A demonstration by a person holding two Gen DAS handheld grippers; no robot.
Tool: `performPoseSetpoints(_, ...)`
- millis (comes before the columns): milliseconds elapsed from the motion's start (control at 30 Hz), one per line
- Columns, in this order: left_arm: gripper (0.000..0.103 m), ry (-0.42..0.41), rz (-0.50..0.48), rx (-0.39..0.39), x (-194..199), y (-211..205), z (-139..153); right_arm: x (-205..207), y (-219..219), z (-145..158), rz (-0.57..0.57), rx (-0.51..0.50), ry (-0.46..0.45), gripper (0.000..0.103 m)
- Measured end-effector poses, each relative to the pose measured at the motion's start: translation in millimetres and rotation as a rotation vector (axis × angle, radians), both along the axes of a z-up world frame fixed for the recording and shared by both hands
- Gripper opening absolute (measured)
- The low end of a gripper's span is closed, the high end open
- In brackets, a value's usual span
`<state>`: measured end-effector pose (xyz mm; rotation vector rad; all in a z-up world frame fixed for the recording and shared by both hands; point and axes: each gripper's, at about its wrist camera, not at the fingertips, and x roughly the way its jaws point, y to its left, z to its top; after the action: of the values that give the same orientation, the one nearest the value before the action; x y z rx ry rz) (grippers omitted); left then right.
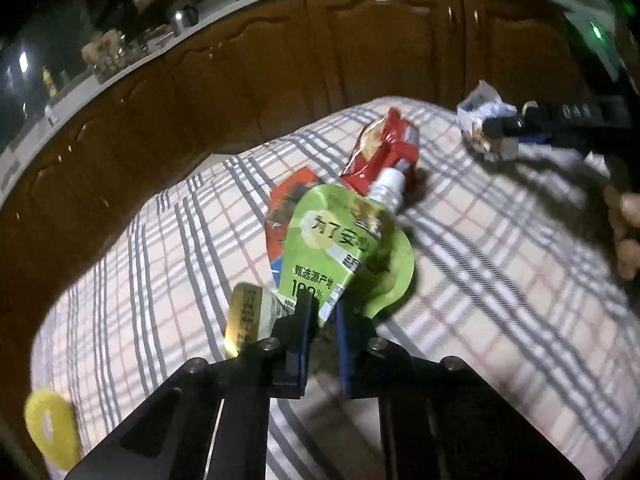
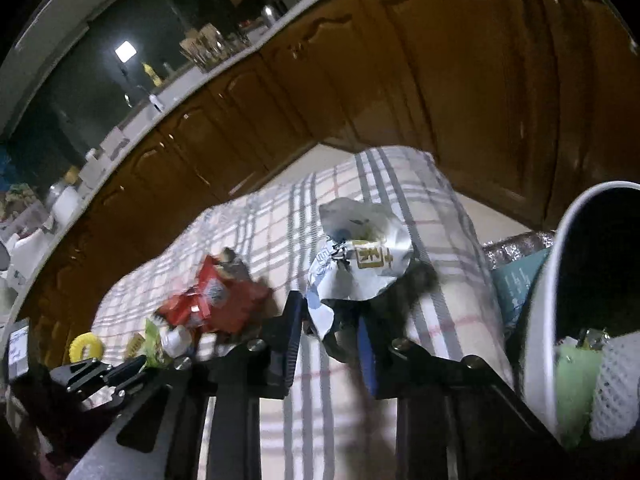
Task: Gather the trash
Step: 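Grasp the green spout pouch with the left tool while the right tool grasps the silver foil wrapper, then carry the pouch and foil wrapper over the bowl and open both tools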
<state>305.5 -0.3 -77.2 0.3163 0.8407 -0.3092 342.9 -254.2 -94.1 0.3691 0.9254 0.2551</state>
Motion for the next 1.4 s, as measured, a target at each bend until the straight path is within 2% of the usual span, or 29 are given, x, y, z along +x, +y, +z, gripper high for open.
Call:
performPoseSetpoints(267,0.002,0.087,0.063,-0.264,-47.8,9.8,20.9,-54.4,3.6,25.3,0.063,0.002,-0.039,0.025)
performPoseSetpoints(433,0.002,0.121,0.064,-0.359,-61.3,-1.5,23.8,-83.4,2.9,37.9,0.077,-0.039,-0.061,0.025)
performPoseSetpoints(667,0.001,0.131,0.031,-0.398,-75.2,-22.0,28.0,-115.4,-7.2,49.5,0.059,-0.082,-0.090,0.025)
performPoseSetpoints(1000,0.001,0.123,-0.038,-0.391,-81.4,-62.1,35.5,-141.4,-25.1,60.0,0.029,-0.108,-0.123,0.025)
performPoseSetpoints(1400,0.001,0.113,-0.130,-0.399,-61.9,-127.5,47.7,-152.7,-91.0,75.9,-0.095,-0.141,-0.147,0.025)
